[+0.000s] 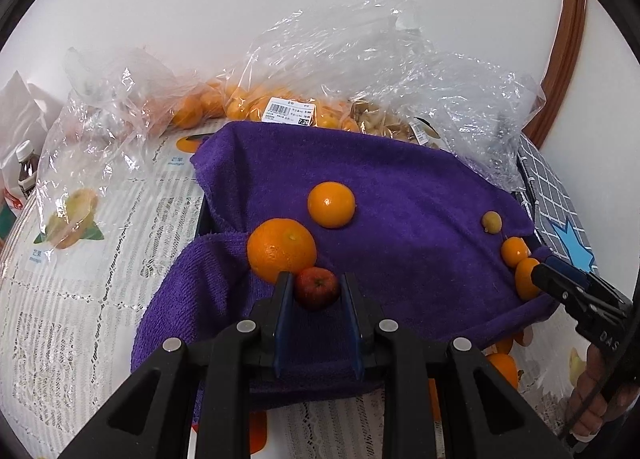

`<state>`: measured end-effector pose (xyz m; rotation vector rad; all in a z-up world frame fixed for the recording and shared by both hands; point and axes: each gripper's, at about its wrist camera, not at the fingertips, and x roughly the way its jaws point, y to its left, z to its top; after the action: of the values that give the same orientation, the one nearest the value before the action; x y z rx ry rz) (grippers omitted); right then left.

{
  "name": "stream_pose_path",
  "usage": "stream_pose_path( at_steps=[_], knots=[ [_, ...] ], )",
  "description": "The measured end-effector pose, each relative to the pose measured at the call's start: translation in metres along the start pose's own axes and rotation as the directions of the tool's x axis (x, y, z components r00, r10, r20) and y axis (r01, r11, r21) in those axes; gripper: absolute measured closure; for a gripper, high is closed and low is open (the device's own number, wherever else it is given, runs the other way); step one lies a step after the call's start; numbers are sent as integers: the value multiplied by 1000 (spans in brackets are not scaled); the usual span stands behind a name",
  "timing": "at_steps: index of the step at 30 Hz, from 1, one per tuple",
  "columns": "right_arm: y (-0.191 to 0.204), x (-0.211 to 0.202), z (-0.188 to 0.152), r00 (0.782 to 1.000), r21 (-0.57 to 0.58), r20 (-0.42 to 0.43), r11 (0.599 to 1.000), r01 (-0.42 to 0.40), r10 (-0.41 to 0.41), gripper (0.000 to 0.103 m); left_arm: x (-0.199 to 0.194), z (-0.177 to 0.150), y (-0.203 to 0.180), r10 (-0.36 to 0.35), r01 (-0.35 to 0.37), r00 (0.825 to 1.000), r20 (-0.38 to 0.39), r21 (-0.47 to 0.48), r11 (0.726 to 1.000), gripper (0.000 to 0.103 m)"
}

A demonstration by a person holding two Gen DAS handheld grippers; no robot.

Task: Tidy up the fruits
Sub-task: 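Open both grippers to release the fruits onto the towel, then withdraw both open tools from the towel toward the loose oranges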

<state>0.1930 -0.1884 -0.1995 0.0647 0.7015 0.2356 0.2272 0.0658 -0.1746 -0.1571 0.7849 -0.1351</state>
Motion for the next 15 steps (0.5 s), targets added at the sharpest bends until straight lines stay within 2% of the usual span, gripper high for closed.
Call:
stream_pose_path(
  at_steps=[3, 6, 11, 15],
  knots=[
    [12, -6, -2, 999, -51, 32, 999, -2, 4, 42, -2, 0, 1, -16, 16, 1000, 10, -6, 1000, 73],
    [19, -10, -4, 999, -74, 52, 997, -10, 14, 42, -6, 0, 1, -27, 28, 999, 36, -11, 1000, 66],
    [22, -15, -7, 997, -59, 72, 998, -14, 19, 42, -16, 2, 3, -36, 40, 995, 90, -34, 999, 63],
    [22, -23, -11, 995, -43, 85, 998, -50, 53, 42, -25, 2, 3, -29, 34, 990, 139, -34, 999, 63]
  ],
)
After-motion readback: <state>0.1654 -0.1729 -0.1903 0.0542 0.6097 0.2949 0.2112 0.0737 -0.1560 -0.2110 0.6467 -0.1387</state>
